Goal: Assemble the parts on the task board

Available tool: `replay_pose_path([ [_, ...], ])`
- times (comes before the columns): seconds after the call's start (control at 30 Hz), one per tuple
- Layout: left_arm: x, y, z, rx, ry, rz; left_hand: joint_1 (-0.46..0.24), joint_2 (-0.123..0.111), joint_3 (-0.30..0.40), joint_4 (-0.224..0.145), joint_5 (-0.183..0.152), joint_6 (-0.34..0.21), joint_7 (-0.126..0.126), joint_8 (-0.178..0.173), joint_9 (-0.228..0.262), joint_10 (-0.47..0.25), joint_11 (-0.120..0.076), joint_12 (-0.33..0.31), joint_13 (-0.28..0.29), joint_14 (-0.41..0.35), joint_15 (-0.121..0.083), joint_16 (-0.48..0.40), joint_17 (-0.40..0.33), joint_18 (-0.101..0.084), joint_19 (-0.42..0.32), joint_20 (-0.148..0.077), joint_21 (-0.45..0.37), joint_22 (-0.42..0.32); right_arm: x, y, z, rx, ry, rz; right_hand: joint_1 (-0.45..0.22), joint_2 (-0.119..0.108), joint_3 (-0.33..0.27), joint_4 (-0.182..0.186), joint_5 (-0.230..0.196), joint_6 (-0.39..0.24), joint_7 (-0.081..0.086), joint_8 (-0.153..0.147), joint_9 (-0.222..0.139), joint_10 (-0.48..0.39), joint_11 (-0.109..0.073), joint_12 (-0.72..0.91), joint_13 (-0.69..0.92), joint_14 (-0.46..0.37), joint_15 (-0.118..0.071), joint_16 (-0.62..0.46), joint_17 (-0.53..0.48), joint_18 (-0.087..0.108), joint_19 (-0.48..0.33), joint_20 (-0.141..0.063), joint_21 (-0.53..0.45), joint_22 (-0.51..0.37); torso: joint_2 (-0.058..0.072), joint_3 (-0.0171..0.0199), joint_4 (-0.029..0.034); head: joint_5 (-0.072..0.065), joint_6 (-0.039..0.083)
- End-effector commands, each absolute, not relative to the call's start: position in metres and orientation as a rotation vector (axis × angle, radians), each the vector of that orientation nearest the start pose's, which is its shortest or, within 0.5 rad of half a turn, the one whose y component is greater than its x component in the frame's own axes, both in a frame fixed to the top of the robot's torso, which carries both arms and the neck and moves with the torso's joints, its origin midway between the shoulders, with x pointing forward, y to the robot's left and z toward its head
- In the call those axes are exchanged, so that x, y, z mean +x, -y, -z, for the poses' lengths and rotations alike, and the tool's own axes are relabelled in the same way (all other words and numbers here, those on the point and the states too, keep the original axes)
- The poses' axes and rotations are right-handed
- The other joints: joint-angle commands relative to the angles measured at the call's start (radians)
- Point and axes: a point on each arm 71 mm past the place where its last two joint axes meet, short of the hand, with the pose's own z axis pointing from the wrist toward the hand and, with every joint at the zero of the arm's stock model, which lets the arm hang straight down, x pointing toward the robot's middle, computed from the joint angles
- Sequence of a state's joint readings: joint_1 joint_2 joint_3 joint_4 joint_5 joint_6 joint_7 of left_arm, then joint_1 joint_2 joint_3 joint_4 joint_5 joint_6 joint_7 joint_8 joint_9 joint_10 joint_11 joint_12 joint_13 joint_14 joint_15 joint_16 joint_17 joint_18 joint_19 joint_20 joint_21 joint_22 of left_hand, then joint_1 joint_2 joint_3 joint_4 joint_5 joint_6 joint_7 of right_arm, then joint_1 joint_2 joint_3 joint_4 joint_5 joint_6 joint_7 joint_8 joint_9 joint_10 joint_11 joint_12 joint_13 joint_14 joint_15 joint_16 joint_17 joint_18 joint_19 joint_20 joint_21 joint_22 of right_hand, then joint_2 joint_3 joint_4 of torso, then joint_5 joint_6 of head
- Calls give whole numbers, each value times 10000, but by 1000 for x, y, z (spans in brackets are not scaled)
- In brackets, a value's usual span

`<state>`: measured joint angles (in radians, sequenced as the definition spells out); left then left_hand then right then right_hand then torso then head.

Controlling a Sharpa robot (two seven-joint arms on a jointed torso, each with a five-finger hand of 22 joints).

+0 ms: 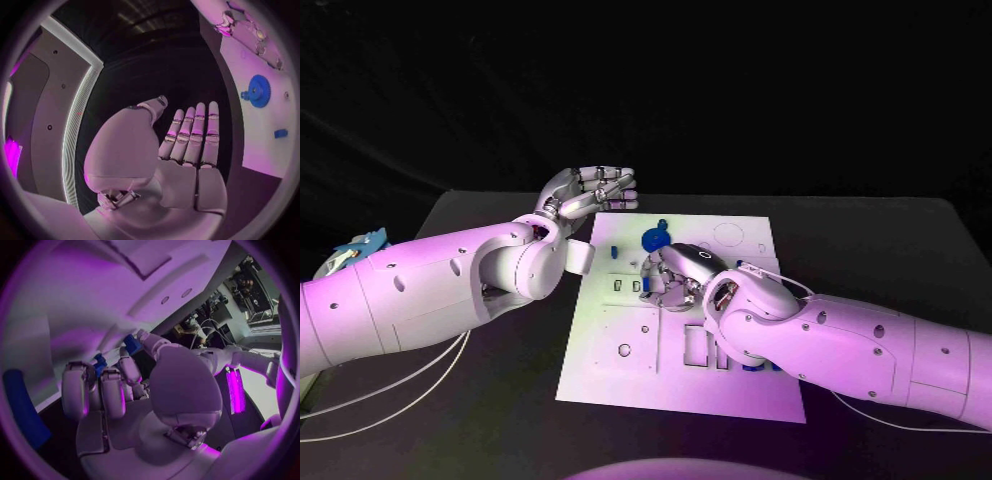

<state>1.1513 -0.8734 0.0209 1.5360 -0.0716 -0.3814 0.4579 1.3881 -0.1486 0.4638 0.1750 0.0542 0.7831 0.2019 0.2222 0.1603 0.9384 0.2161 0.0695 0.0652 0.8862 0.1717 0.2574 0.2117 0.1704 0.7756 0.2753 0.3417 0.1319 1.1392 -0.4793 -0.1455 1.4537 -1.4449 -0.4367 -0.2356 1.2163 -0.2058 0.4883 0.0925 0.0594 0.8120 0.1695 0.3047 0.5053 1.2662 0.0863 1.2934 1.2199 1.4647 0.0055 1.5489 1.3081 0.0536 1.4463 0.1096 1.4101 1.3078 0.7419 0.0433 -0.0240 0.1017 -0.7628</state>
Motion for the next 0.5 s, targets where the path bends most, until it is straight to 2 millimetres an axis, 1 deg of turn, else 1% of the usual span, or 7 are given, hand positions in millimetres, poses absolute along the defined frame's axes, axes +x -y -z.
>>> replay_pose_path([
  [0.03, 488, -224, 171, -10448, -13051, 15277, -117, -5, 14, -20, -14, 20, 703, -58, -10, -10, 9, -38, 4, -27, 8, -35, 11, 108, -25, 40, 53, -10, 446, 41, 237, -1846, -16953, -8469, -5, -121, -225, 78, -40, -263, 34, -181, -131, -168, 42, -93, -65, 899, 114, -11, 1972, -64, 1, 113, -80, 1311, 2, 0, 3, -6, -5],
  [0.13, 488, -224, 171, -10454, -13059, 15268, -117, -5, 14, -20, -14, 20, 703, -58, -10, -10, 9, -38, 4, -27, 8, -35, 11, 108, -25, 40, 53, -10, 446, 42, 235, -1754, -16730, -8578, 102, -101, -619, 242, -33, -745, 196, -515, -401, -536, 180, -345, -396, 908, 233, 4, 2011, -46, -52, 209, -167, 1267, -4, -3, 4, -8, -6],
  [0.17, 488, -224, 172, -10458, -13067, 15260, -117, -5, 14, -20, -14, 20, 703, -58, -10, -10, 9, -38, 4, -27, 8, -35, 11, 108, -25, 40, 53, -10, 446, 43, 235, -1723, -16645, -8622, 165, -85, -884, 329, -54, -1103, 286, -731, -537, -676, 261, -428, -519, 906, 303, 4, 2009, -41, -70, 266, -196, 1255, -4, -3, 4, -8, -6],
  [0.23, 488, -225, 172, -10469, -13136, 15223, -117, -5, 14, -20, -14, 20, 703, -58, -10, -10, 9, -38, 4, -27, 8, -35, 11, 108, -25, 40, 53, -10, 444, 44, 232, -1606, -16346, -8811, 376, 34, -1443, 497, -33, -1394, 340, -903, -696, -765, 316, -436, -588, 905, 361, 7, 2011, -33, -78, 339, -219, 1254, -13, -2, 3, -14, 10],
  [0.33, 489, -226, 173, -10377, -13357, 15122, -208, -14, 24, -22, -16, 129, 577, -9, 15, 126, -73, 25, 26, 13, -33, -27, 42, 123, 27, 29, 107, -3, 442, 48, 227, -1526, -16103, -9275, 973, 361, -2477, 913, -32, -1445, 348, -921, -912, -801, 335, -360, -641, 890, 385, -11, 1960, -9, -121, 379, -307, 1227, -37, -6, -9, -12, 37],
  [0.43, 490, -228, 175, -10232, -13725, 14960, -384, -67, -21, 23, -16, 315, 422, 81, 59, 388, -201, 81, 33, 196, -137, 53, 115, 139, 213, -36, 254, 41, 441, 53, 221, -1446, -16067, -9901, 1143, 486, -2547, 974, -23, -1463, 256, -918, -961, -701, 266, -259, -552, 887, 344, -16, 1948, 0, -142, 363, -344, 1209, -58, -17, -16, -29, 72],
  [0.5, 491, -229, 177, -10113, -14015, 14794, -570, -120, -109, 100, -13, 497, 321, 160, 101, 763, -332, 158, 52, 730, -311, 324, 297, 144, 576, -185, 522, 138, 441, 56, 216, -1394, -16100, -10363, 1153, 491, -2559, 982, -23, -1470, 241, -919, -967, -673, 254, -233, -522, 888, 335, -14, 1955, -1, -138, 358, -339, 1214, -89, -27, -30, -40, 100],
])
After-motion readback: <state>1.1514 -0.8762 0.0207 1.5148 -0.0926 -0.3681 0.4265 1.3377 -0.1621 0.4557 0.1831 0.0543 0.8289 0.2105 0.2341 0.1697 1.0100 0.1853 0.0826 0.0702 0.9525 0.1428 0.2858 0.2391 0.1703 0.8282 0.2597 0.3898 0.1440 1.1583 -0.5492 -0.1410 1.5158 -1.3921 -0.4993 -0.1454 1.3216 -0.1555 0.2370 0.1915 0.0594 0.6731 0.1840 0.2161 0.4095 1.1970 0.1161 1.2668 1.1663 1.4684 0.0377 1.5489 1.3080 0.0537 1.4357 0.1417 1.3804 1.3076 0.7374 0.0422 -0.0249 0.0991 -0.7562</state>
